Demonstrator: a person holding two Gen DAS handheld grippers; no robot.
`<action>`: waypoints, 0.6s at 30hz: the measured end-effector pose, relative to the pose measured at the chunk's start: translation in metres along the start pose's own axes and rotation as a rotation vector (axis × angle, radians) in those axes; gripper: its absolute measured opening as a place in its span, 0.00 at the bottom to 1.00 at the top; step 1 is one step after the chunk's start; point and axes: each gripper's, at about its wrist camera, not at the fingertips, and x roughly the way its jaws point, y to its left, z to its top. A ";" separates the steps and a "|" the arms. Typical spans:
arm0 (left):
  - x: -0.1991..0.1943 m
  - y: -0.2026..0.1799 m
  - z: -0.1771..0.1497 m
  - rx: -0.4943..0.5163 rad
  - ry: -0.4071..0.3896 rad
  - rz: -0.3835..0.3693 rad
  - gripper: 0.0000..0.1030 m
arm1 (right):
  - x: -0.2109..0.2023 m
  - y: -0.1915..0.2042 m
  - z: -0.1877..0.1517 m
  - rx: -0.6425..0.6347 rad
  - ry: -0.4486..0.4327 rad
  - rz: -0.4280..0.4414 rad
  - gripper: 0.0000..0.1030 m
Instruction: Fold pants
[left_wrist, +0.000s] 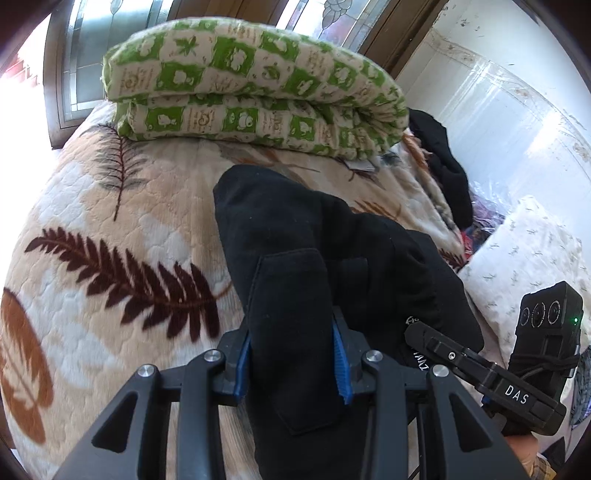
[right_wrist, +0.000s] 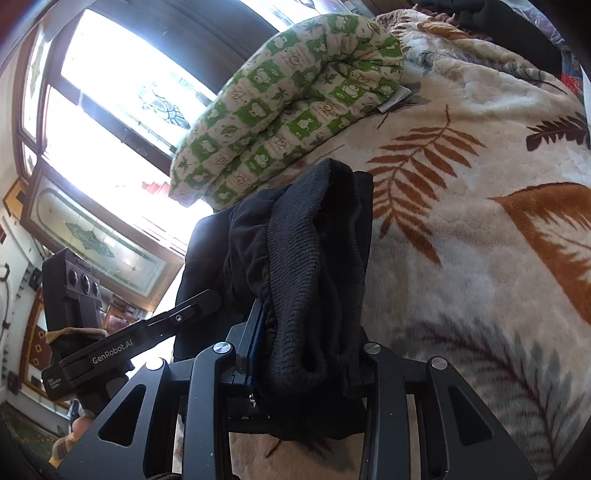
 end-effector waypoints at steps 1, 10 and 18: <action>0.006 0.003 0.001 0.000 0.005 0.006 0.38 | 0.005 -0.002 0.002 0.003 0.005 -0.004 0.30; 0.032 0.031 -0.014 -0.063 0.007 -0.030 0.48 | 0.031 -0.030 -0.012 -0.011 0.016 -0.045 0.34; -0.018 0.007 -0.023 0.037 -0.040 0.026 0.46 | -0.002 -0.008 -0.009 -0.069 -0.032 -0.118 0.44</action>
